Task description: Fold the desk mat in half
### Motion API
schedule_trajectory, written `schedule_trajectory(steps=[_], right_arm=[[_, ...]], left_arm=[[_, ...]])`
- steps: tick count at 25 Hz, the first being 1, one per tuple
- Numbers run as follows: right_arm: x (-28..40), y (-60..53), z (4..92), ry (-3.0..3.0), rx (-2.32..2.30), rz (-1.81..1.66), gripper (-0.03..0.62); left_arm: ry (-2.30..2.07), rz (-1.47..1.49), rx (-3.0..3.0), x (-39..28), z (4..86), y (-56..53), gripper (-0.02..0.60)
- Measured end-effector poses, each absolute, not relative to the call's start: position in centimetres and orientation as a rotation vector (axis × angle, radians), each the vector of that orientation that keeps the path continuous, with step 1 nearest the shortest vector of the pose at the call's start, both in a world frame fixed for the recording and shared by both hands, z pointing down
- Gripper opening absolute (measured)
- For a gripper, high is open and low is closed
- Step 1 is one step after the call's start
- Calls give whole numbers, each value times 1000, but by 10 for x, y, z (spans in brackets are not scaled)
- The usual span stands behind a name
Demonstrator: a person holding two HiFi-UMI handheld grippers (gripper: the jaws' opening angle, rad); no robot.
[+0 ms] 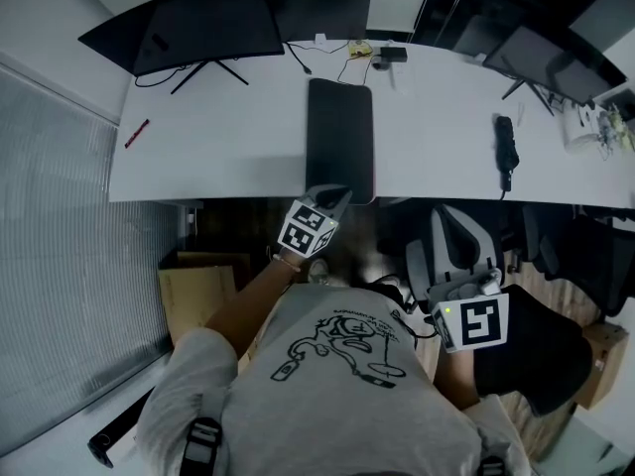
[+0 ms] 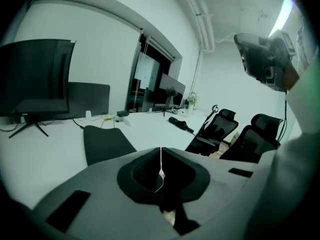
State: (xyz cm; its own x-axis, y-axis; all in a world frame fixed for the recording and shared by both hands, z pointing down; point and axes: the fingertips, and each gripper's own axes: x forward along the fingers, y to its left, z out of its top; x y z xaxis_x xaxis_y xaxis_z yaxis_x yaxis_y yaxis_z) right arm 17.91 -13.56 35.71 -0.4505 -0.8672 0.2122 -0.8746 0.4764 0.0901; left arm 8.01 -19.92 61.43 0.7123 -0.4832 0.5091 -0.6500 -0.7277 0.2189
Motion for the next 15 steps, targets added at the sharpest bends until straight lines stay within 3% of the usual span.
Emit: schedule_trajectory(steps=[15], right_arm=[[135,-129,357,-2466,1468,30,6]], left_arm=[[-1103,205,2655,1,448,-178,23]])
